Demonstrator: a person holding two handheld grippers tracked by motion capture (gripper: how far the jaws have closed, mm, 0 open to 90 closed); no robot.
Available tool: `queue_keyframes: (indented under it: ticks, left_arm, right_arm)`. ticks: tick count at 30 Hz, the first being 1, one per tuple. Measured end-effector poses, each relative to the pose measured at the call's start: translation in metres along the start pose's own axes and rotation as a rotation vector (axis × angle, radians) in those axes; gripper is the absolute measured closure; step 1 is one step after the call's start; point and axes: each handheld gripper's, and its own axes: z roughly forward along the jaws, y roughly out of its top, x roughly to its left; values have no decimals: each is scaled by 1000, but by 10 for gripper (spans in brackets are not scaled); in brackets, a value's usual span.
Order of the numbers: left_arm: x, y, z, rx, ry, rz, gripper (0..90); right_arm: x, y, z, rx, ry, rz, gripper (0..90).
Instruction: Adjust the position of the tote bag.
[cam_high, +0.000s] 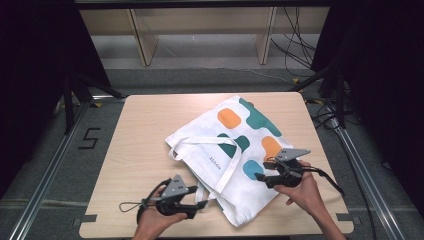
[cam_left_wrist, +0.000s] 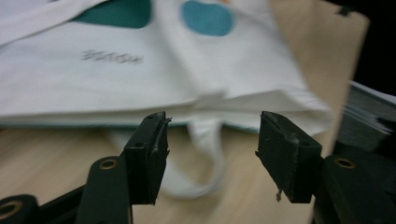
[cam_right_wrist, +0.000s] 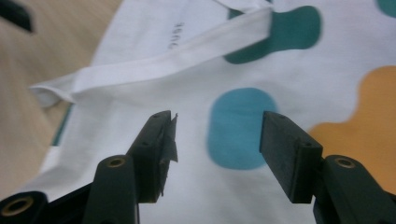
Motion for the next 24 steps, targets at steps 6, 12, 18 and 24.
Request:
queue_keyframes:
  ticks: [6,12,18,24]
  left_arm:
    - [44,-16,-12,32,114,-106,348]
    - [67,-25,-14,73,187,-144,303]
    - [75,-27,-15,100,201,-141,296]
    - [80,-29,-16,120,209,-133,282]
  right_arm:
    - [39,-5,10,10,70,-32,430]
    - [70,-10,22,22,111,-59,422]
    - [90,-15,42,76,133,-69,402]
    - [92,-22,58,131,80,-107,508]
